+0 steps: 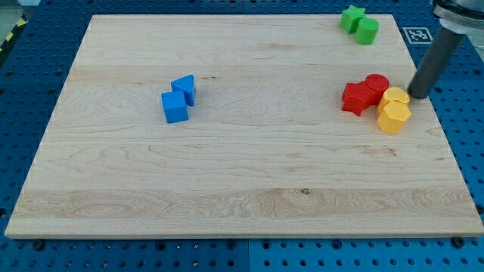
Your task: Separate the yellow hexagon from the heart
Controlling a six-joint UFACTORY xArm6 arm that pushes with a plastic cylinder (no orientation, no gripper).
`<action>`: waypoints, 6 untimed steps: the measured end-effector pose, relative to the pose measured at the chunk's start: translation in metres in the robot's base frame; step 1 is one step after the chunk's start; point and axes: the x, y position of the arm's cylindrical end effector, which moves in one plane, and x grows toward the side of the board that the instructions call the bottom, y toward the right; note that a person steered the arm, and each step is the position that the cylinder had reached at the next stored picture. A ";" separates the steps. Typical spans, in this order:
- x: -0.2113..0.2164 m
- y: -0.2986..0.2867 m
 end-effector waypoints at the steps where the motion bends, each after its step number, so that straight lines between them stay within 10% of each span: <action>1: 0.027 -0.007; 4: 0.093 -0.132; 6: 0.118 -0.062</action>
